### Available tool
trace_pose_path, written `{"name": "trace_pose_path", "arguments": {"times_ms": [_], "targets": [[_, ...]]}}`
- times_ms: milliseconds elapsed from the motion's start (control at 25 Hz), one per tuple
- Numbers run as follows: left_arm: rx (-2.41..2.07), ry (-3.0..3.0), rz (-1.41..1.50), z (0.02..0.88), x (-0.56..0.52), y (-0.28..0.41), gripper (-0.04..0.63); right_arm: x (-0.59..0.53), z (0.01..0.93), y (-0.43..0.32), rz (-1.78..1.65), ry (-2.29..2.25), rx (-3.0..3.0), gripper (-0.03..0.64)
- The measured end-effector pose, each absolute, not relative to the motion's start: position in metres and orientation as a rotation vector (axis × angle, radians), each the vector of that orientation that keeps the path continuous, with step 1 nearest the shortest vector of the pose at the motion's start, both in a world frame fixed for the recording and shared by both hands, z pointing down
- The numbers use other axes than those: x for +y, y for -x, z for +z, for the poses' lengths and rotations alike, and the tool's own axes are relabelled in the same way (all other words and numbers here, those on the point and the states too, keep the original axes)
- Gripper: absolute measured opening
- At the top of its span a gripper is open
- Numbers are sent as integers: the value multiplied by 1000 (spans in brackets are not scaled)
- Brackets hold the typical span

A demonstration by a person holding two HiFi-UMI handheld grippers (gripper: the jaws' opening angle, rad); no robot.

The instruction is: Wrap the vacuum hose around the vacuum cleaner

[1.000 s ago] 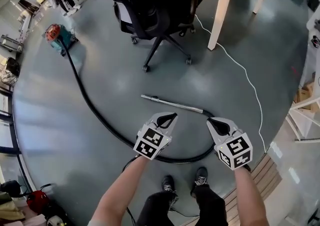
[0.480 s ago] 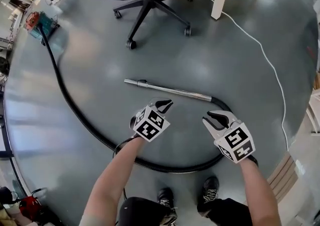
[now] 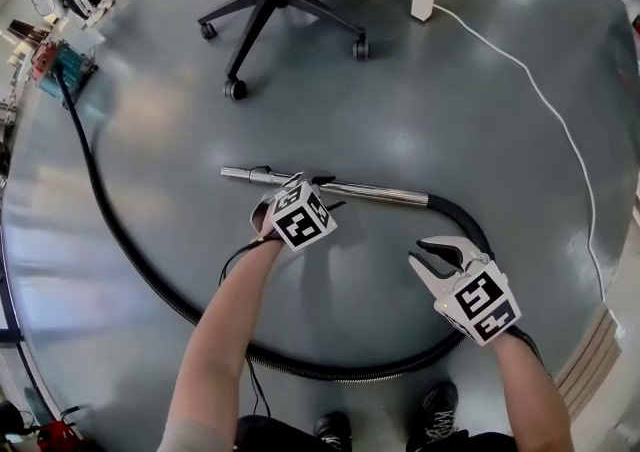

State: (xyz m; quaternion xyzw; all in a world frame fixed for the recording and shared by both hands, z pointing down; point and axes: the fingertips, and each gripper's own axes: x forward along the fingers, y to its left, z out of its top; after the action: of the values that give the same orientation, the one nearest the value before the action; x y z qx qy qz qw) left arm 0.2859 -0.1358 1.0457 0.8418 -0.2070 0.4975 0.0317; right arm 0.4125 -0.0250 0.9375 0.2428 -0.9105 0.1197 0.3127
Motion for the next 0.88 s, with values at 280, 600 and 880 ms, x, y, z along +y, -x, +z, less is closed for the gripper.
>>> {"name": "trace_pose_path", "arguments": {"times_ms": [280, 600, 880], "targets": [[-216, -2539, 1779, 1086, -145, -304, 242, -34, 956, -421, 343, -709, -2420, 94], [-99, -2501, 1812, 1114, -141, -317, 242, -29, 973, -443, 386, -736, -2380, 80], [-19, -2441, 1902, 1122, -140, -315, 189, -33, 985, -475, 406, -788, -2318, 64]]}}
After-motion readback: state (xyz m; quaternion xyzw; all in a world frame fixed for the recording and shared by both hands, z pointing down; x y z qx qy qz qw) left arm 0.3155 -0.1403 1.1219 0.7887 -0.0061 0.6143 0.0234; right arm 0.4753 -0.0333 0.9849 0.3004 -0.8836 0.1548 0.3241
